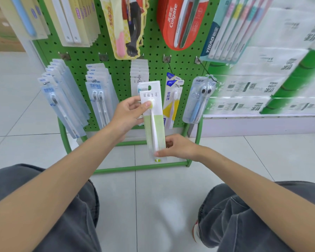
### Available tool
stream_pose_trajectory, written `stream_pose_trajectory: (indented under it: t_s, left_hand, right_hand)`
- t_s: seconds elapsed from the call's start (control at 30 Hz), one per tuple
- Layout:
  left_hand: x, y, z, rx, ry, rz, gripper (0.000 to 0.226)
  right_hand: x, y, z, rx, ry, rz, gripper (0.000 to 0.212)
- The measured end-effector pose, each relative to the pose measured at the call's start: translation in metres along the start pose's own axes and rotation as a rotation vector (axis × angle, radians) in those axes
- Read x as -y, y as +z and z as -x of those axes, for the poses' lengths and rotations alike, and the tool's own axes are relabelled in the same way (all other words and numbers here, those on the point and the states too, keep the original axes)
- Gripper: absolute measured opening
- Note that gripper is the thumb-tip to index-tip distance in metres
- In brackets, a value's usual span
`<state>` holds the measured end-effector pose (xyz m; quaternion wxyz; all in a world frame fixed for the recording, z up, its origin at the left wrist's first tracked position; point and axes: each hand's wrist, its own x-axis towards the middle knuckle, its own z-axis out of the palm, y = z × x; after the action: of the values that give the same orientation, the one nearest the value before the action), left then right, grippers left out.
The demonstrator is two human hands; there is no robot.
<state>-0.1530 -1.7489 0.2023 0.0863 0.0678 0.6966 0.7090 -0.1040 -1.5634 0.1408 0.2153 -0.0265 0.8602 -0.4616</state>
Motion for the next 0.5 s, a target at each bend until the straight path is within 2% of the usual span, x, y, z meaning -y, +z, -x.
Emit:
stream_pose_trajectory:
  t_s: [0.17,0.3,0.43,0.5]
  left_hand:
    - [0.005,-0.008,0.001,0.008,-0.044,0.07,0.031]
    - [0.015,-0.007,0.007,0.003,-0.105,0.202,0.052]
    - [0.021,0.01,0.015,0.015,-0.043,-0.153,0.06]
    - [0.025,0.015,0.015,0.016,-0.032,-0.255,0.073]
  right_hand:
    - [-0.003,0.003,-0.001,-0.001,-0.021,0.025,0.032]
    - [-0.002,0.012,-0.001,-0.029,-0.068,0.07,0.024]
    - [0.007,0.024,0.006,-0.088,-0.068,0.125,0.027]
    - [0.012,0.028,0.012,-0.112,-0.058,0.191,0.029]
